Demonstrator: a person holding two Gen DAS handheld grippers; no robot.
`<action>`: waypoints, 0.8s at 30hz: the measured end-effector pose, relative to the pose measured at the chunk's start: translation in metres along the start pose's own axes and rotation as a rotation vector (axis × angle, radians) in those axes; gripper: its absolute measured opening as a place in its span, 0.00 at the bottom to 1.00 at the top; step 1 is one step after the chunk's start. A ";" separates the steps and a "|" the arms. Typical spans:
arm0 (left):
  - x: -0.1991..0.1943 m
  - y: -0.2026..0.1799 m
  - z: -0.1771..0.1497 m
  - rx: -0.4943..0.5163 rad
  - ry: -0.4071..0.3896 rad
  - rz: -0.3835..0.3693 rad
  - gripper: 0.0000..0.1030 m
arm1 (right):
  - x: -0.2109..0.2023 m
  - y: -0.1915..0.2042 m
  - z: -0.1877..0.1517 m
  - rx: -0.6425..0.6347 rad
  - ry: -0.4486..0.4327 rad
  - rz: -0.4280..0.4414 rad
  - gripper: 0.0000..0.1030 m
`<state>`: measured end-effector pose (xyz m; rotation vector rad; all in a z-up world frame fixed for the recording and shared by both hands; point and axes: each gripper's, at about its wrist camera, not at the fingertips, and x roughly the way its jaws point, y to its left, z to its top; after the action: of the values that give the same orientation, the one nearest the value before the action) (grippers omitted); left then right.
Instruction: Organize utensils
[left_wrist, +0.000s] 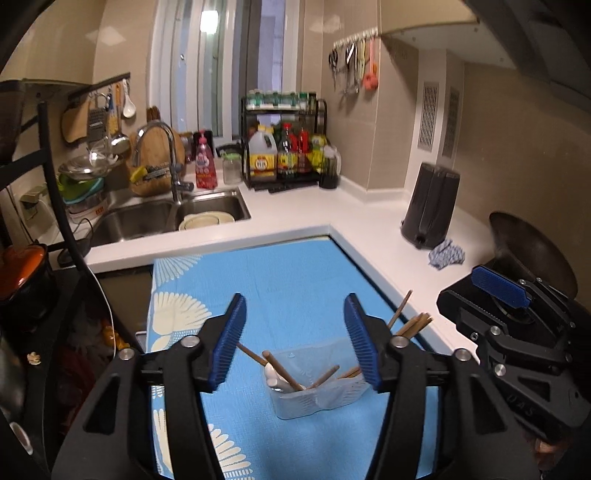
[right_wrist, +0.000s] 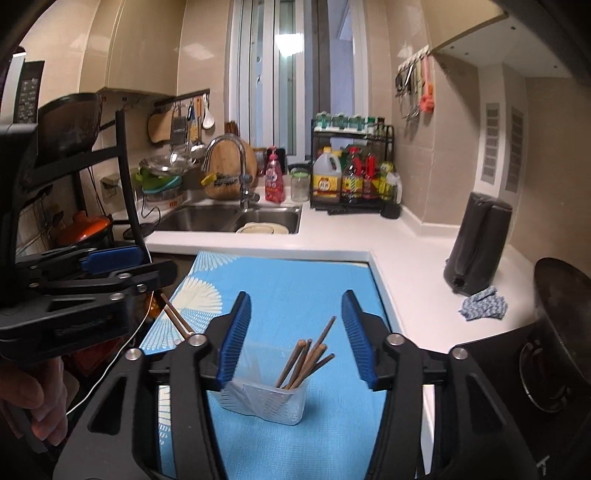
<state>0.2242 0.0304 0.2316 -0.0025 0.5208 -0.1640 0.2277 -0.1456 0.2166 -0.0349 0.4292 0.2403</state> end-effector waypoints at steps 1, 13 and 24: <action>-0.009 0.001 -0.003 -0.007 -0.024 0.000 0.65 | -0.012 -0.001 -0.001 0.008 -0.024 -0.004 0.60; -0.048 -0.010 -0.136 -0.031 -0.142 0.045 0.92 | -0.089 -0.013 -0.087 0.063 -0.171 -0.108 0.95; -0.021 -0.017 -0.192 -0.064 -0.119 0.067 0.93 | -0.054 -0.025 -0.155 0.025 -0.120 -0.123 0.95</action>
<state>0.1083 0.0245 0.0762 -0.0571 0.4071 -0.0812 0.1224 -0.1955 0.0976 -0.0222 0.3091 0.1154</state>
